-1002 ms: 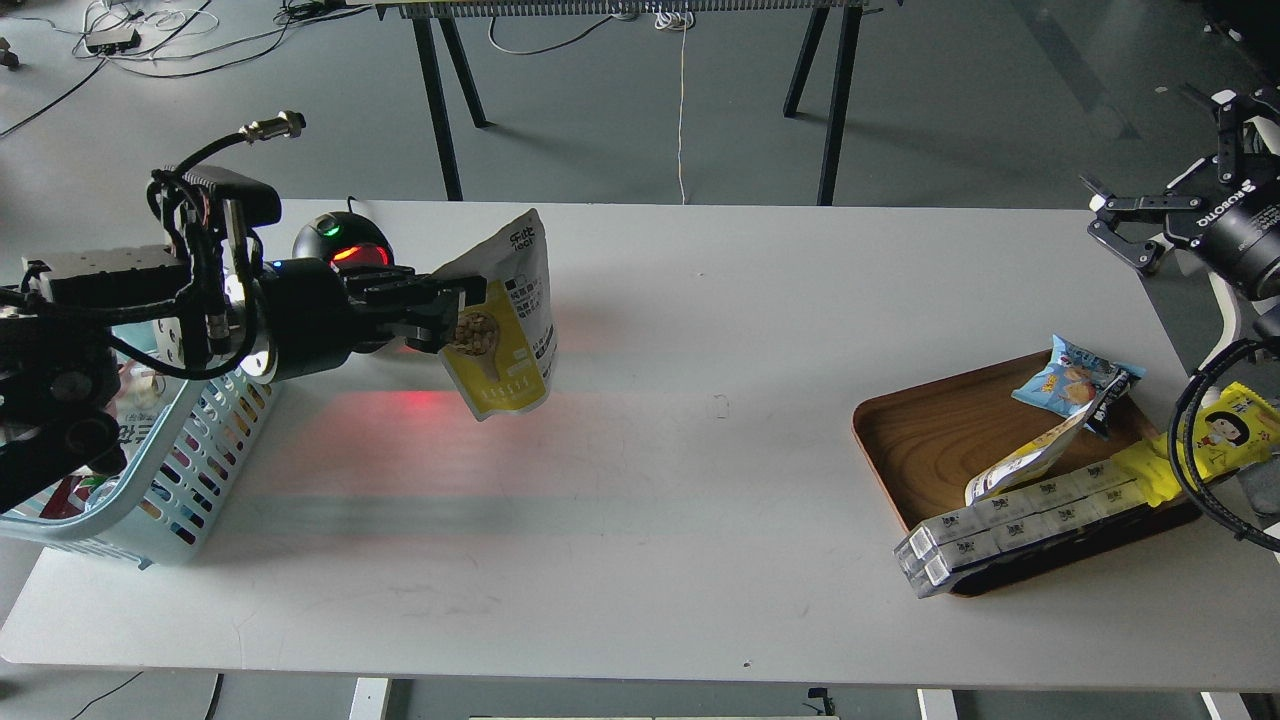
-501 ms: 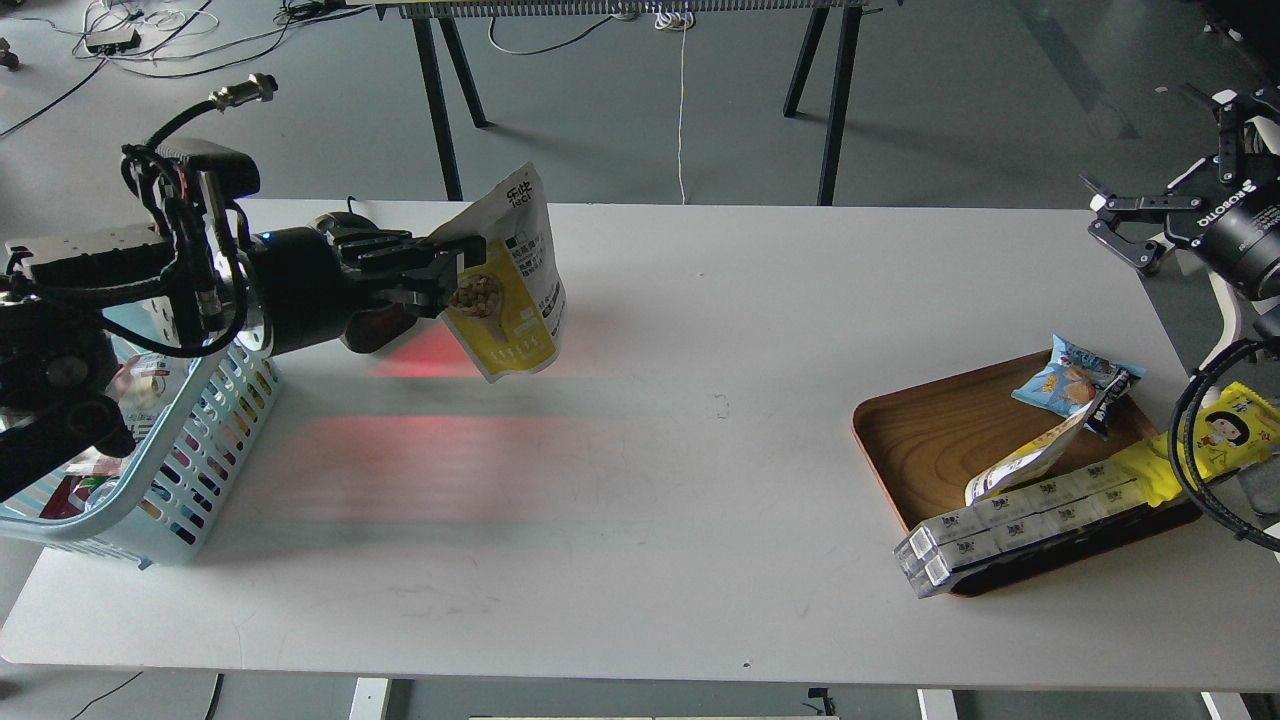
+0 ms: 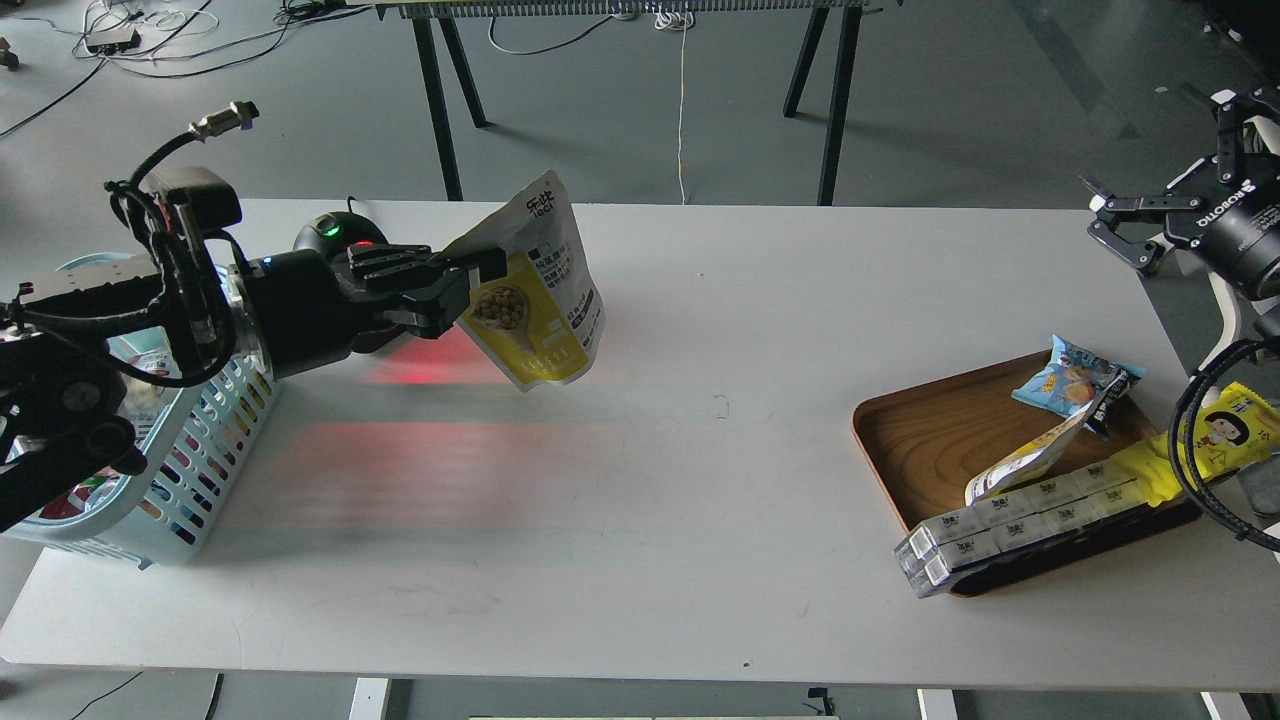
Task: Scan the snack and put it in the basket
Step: 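Lift the packet and hold it in front of the scanner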
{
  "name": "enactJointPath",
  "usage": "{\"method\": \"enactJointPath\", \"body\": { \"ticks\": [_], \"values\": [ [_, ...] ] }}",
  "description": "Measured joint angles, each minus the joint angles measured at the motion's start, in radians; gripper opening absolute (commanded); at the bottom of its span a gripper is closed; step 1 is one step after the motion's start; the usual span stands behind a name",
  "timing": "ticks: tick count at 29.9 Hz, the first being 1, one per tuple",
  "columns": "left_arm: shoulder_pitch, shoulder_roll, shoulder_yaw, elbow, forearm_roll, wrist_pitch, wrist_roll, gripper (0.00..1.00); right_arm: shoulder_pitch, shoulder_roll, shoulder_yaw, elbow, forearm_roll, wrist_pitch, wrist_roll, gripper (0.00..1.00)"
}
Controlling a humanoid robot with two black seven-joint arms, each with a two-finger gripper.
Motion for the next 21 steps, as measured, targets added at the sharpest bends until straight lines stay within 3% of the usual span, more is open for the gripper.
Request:
{"method": "enactJointPath", "body": {
  "ticks": [12,21],
  "values": [
    [0.039,-0.078,0.012,0.173,0.133,0.159,-0.145,0.0,-0.001,0.0,0.0,0.001,-0.003,0.0,0.0,0.96],
    [0.045,-0.104,0.055,0.276,0.153,0.238,-0.183,0.01,-0.001,0.0,0.0,-0.001,-0.004,-0.001,0.0,0.96]
  ]
}}
